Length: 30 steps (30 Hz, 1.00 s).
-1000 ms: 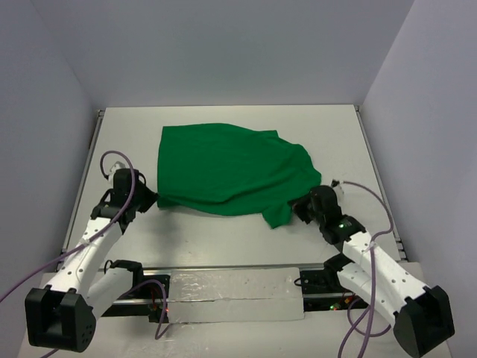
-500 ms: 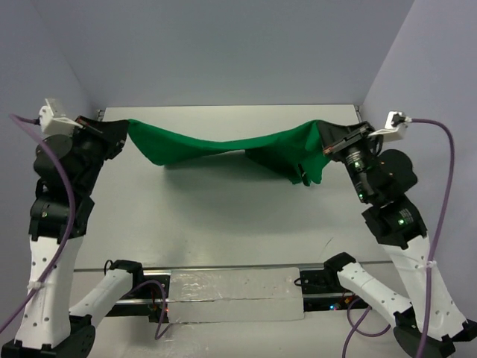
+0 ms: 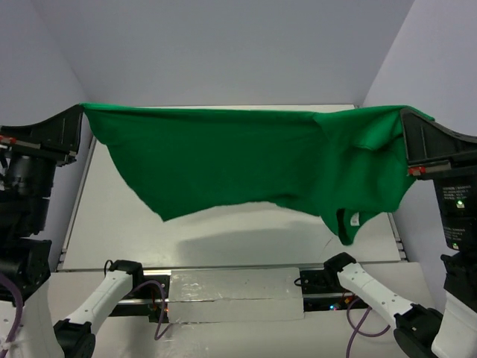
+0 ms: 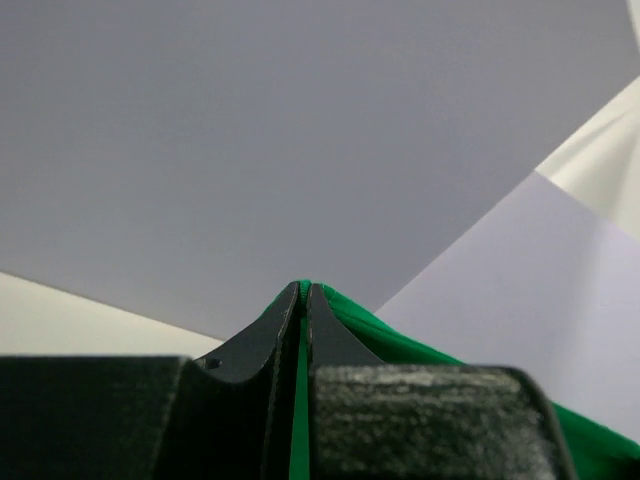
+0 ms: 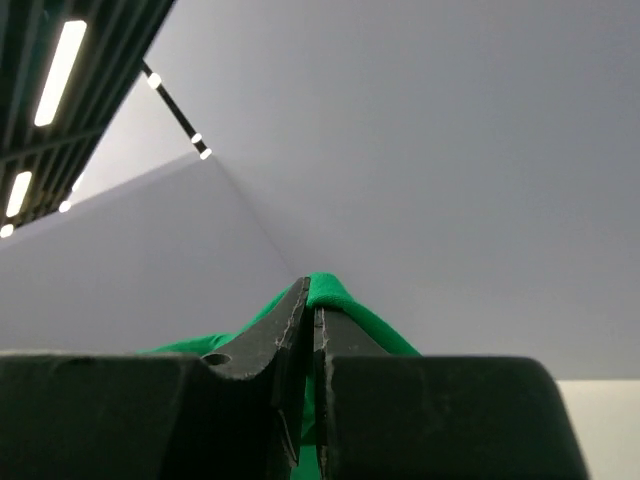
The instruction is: Fold and stack the t-shirts
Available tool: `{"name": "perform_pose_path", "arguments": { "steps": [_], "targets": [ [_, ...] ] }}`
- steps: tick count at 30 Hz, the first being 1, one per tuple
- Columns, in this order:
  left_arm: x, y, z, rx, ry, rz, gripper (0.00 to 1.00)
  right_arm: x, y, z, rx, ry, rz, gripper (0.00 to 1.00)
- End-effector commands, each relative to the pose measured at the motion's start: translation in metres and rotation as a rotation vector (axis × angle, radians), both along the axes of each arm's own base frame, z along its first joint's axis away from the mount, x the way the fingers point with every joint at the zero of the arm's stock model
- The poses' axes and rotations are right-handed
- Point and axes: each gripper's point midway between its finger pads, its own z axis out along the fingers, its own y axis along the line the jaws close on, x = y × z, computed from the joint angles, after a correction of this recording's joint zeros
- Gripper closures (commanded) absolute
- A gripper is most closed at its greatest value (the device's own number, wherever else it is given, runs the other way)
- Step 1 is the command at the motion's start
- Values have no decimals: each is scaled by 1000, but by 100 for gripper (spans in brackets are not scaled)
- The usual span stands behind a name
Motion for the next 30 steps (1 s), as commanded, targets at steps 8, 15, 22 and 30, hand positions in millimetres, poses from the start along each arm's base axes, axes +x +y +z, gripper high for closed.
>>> {"name": "perform_pose_path", "arguments": {
  "steps": [8, 15, 22, 30],
  "targets": [
    [74, -3, -92, 74, 270, 59, 90, 87, 8, -79, -127, 245, -169, 91],
    [145, -2, -230, 136, 573, 130, 90, 211, 47, -207, -298, 541, -177, 91],
    [220, 21, -350, 173, 808, 199, 90, 322, 82, -332, -347, 767, -41, 91],
    [286, 59, -438, 130, 1018, 252, 90, 444, 124, -461, -314, 976, 50, 91]
  ]
}}
